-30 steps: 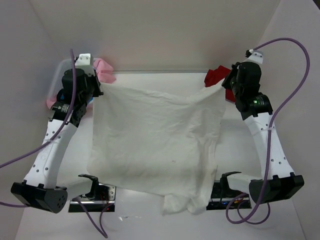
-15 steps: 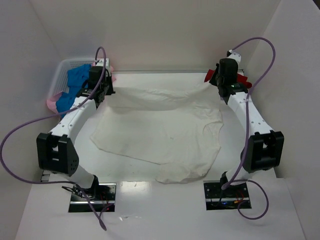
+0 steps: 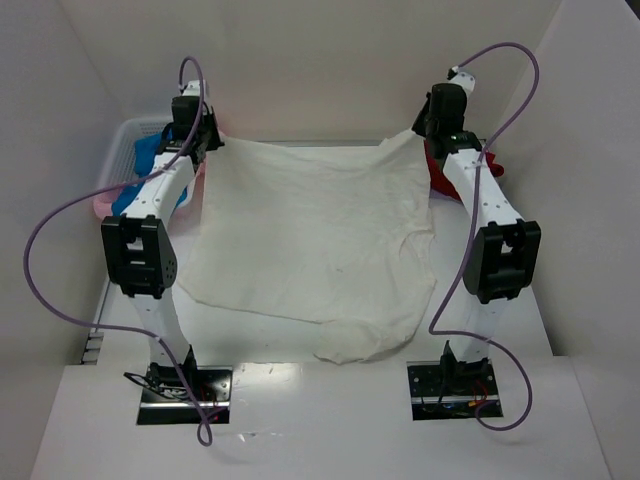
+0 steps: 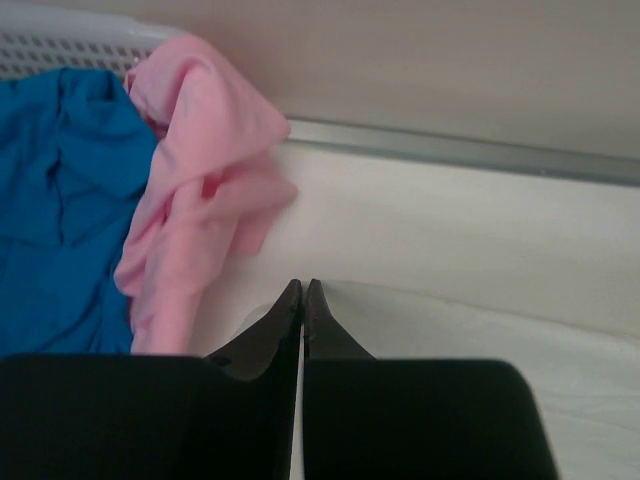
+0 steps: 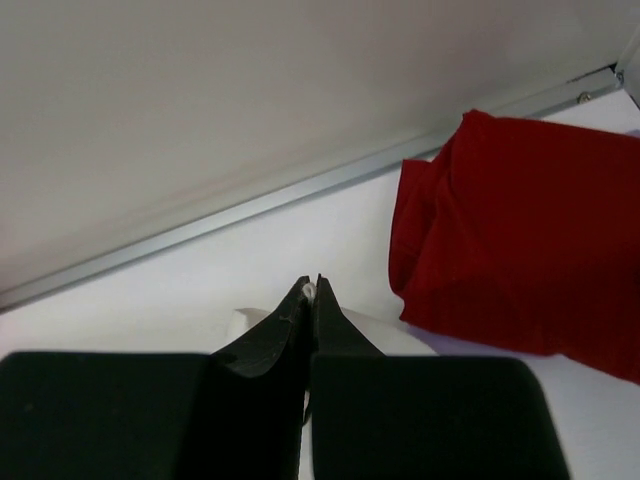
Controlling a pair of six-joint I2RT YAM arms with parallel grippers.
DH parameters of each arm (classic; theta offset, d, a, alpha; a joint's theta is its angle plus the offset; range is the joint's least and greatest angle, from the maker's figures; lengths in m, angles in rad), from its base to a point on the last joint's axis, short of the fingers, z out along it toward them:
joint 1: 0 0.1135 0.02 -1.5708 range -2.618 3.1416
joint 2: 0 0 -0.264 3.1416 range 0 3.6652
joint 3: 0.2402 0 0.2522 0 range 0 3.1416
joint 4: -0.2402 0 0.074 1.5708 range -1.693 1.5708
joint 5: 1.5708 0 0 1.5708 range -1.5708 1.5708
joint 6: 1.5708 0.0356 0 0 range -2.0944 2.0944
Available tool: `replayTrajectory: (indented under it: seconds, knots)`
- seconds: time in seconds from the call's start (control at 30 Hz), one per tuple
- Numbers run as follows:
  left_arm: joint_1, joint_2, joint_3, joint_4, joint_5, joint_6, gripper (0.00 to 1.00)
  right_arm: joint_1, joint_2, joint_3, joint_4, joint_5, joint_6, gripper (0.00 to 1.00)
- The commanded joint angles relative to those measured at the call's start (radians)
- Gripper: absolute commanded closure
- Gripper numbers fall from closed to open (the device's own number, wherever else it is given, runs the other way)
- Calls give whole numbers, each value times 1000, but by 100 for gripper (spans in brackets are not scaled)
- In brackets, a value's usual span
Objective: Fold and stack the t-shirts
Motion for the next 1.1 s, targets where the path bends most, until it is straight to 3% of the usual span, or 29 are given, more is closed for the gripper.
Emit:
replayTrajectory:
  seconds: [0.0, 0.13, 0.33, 0.57, 0.77, 1.07]
  knots:
    - [22, 109, 148, 20, 22, 17, 100, -27, 56, 142, 35, 18, 12, 100]
    - [31, 185, 222, 7, 33, 27, 100, -27, 107, 175, 20, -2, 3, 100]
    - [60, 210, 191, 16, 42, 27, 100, -27, 117, 140, 11, -55, 11, 100]
    - [90, 140, 88, 38, 85, 27, 100, -18, -5, -36, 48, -156, 63, 100]
    - [90, 62, -48, 47, 127, 27, 100, 28, -198, -299, 63, -210, 113, 100]
    - [99, 49, -137, 38, 139, -4, 100, 96, -423, -537, 53, -312, 196, 100]
